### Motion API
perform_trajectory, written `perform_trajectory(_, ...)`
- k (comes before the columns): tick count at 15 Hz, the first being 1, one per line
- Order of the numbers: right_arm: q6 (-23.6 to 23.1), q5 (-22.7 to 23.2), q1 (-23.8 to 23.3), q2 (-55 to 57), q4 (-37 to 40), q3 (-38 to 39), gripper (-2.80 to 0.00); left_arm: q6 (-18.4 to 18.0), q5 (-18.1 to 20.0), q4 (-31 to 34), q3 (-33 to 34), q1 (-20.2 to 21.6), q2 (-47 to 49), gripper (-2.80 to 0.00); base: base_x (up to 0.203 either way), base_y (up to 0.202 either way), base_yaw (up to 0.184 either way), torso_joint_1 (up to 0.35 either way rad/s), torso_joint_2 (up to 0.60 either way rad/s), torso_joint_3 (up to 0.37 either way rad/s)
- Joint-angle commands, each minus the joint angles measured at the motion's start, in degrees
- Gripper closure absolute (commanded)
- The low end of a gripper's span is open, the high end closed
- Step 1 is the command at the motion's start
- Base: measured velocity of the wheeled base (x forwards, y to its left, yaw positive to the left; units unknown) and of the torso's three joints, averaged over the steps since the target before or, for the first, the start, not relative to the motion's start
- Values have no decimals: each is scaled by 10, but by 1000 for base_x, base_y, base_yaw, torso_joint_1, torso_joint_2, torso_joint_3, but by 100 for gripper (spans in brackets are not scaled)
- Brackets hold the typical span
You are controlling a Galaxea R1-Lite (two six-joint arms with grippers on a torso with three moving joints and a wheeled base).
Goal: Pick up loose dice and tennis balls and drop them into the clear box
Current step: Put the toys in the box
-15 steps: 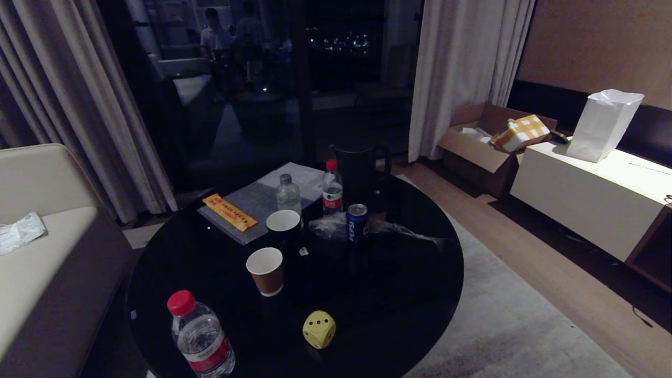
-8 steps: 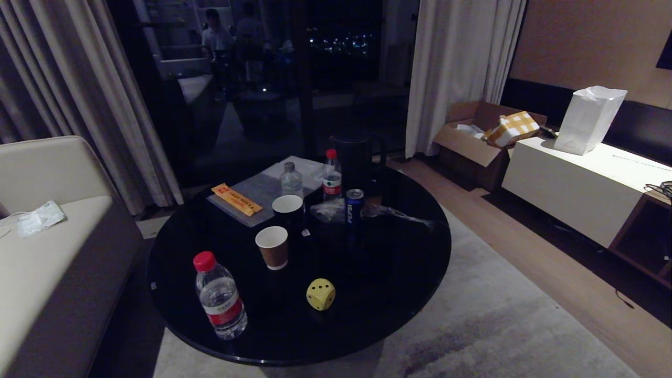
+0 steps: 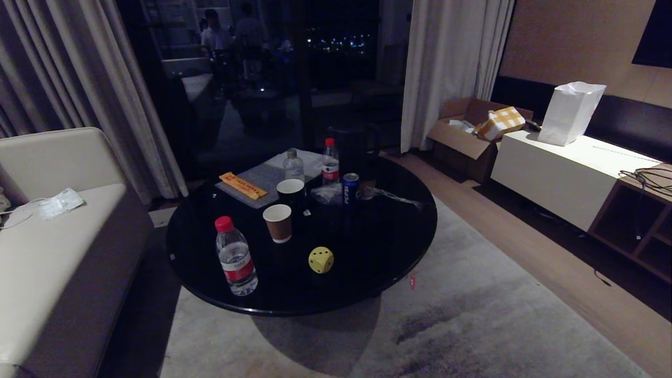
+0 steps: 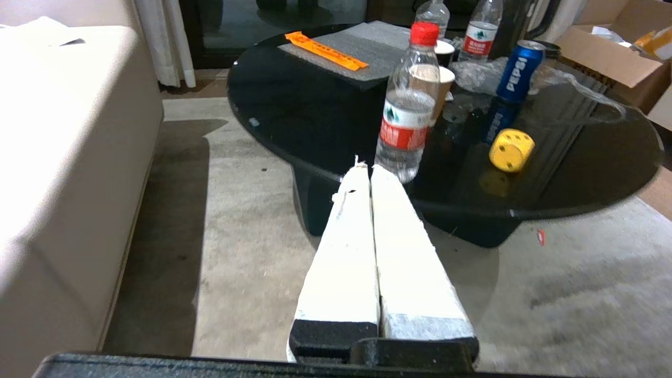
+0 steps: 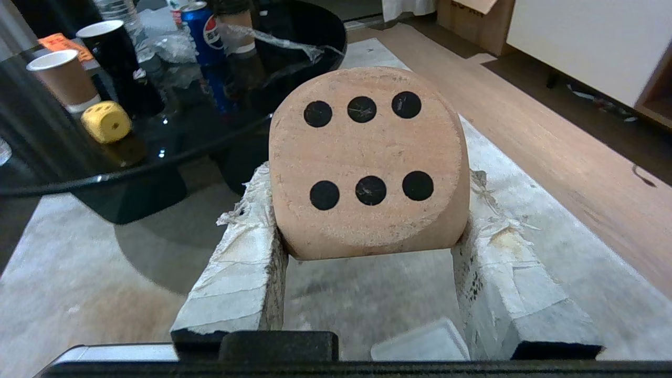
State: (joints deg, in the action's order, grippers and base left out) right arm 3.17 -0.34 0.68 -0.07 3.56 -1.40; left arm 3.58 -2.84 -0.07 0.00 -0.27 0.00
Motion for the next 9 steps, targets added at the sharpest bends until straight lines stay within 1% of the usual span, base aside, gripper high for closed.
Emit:
perform_trajectory(1, 0, 0, 0, 1, 0, 0, 0, 0, -1, 0, 1, 0, 1, 0, -178, 0, 0, -1, 6, 4)
perform_trajectory(9, 0, 0, 0, 1, 0, 0, 0, 0, -1, 0, 1, 0, 1, 0, -182, 0, 0, 3, 2, 3)
